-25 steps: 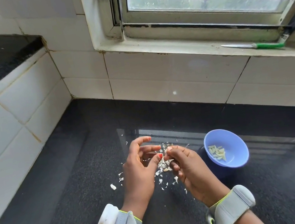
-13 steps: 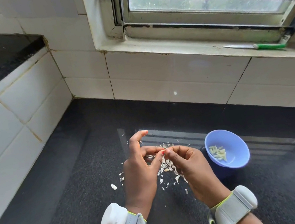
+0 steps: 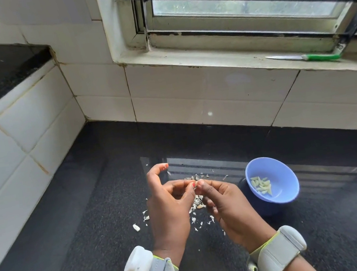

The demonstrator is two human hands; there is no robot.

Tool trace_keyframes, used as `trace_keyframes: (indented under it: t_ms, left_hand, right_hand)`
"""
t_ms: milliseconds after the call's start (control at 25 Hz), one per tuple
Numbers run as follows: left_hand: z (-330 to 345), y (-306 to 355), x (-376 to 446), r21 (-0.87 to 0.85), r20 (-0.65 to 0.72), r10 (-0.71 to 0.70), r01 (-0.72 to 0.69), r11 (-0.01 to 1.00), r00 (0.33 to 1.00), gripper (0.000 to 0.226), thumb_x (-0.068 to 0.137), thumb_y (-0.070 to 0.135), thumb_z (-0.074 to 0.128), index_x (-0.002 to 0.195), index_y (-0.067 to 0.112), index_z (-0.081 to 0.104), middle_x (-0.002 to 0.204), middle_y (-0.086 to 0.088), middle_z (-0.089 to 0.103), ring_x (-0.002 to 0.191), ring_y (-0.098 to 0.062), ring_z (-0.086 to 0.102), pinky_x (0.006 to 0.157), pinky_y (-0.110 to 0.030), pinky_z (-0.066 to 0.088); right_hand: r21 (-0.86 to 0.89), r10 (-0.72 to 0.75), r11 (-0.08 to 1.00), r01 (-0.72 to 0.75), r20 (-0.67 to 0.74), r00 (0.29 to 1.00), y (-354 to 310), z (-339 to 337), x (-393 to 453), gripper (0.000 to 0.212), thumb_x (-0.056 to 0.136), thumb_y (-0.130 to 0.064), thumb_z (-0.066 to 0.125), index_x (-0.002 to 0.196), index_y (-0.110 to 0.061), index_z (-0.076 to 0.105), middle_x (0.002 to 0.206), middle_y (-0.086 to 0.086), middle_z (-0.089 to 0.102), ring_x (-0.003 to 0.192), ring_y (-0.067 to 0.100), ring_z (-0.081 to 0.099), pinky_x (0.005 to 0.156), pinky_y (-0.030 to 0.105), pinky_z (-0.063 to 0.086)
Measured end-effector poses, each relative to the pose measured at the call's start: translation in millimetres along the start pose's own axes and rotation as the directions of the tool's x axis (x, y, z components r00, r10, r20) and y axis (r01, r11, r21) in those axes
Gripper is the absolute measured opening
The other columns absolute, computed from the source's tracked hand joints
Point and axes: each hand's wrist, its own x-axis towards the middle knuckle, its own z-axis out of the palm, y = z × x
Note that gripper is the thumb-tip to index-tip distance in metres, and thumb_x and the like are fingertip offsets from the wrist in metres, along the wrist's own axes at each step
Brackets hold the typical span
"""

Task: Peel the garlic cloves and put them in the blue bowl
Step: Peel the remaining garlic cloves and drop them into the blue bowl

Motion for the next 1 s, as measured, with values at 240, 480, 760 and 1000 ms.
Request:
trace_keyframes:
  t_ms: [240, 480, 760, 1000]
  left_hand:
    - [2.8, 0.3, 1.8, -0.181, -0.005, -0.136, 0.133, 0.974, 0.991, 0.053, 0.078, -0.004, 0.071, 0.115, 0.017, 0.039, 0.076, -0.007, 0.073, 0.067, -0.012, 0.068, 0.062, -0.014, 0.050]
    - [-1.6, -10.2, 3.6, -0.190, -0.027, -0.210, 0.201, 0.961, 0.977, 0.044, 0.079, -0.001, 0.070, 0.104, 0.022, 0.042, 0.079, -0.003, 0.074, 0.072, -0.014, 0.070, 0.069, -0.021, 0.055]
    - [-5.9, -29.6, 3.1, 0.169, 0.235, -0.284, 0.249, 0.954, 0.929, 0.017, 0.097, 0.012, 0.048, 0.091, 0.022, 0.060, 0.078, 0.007, 0.074, 0.066, -0.011, 0.068, 0.060, -0.026, 0.053]
    - [-0.5, -37.2, 1.6, 0.289, 0.283, -0.277, 0.194, 0.937, 0.918, 0.024, 0.095, 0.011, 0.053, 0.078, 0.022, 0.066, 0.073, 0.008, 0.072, 0.064, -0.012, 0.067, 0.064, -0.034, 0.052]
  right_hand:
    - [0.231, 0.166, 0.957, -0.177, 0.067, 0.984, -0.5, 1.2, 0.0, 0.017, 0.081, -0.025, 0.065, 0.077, -0.010, 0.071, 0.072, -0.003, 0.060, 0.056, 0.003, 0.039, 0.051, 0.014, 0.031]
    - [0.397, 0.245, 0.881, -0.256, 0.078, 0.966, -6.9, -2.7, -1.3, 0.012, 0.083, -0.023, 0.066, 0.081, -0.011, 0.067, 0.075, 0.002, 0.058, 0.051, 0.004, 0.040, 0.045, 0.013, 0.033]
    - [-0.488, -0.241, 0.872, -0.041, -0.501, 0.831, -50.4, -84.0, 0.9, 0.029, 0.089, -0.019, 0.069, 0.060, -0.017, 0.066, 0.052, -0.010, 0.060, 0.057, 0.008, 0.053, 0.056, 0.023, 0.041]
    - [-0.853, -0.266, 0.352, -0.385, -0.486, 0.833, -37.5, -129.9, 10.6, 0.024, 0.083, -0.025, 0.064, 0.069, -0.007, 0.070, 0.070, 0.010, 0.068, 0.076, 0.028, 0.064, 0.060, 0.031, 0.043]
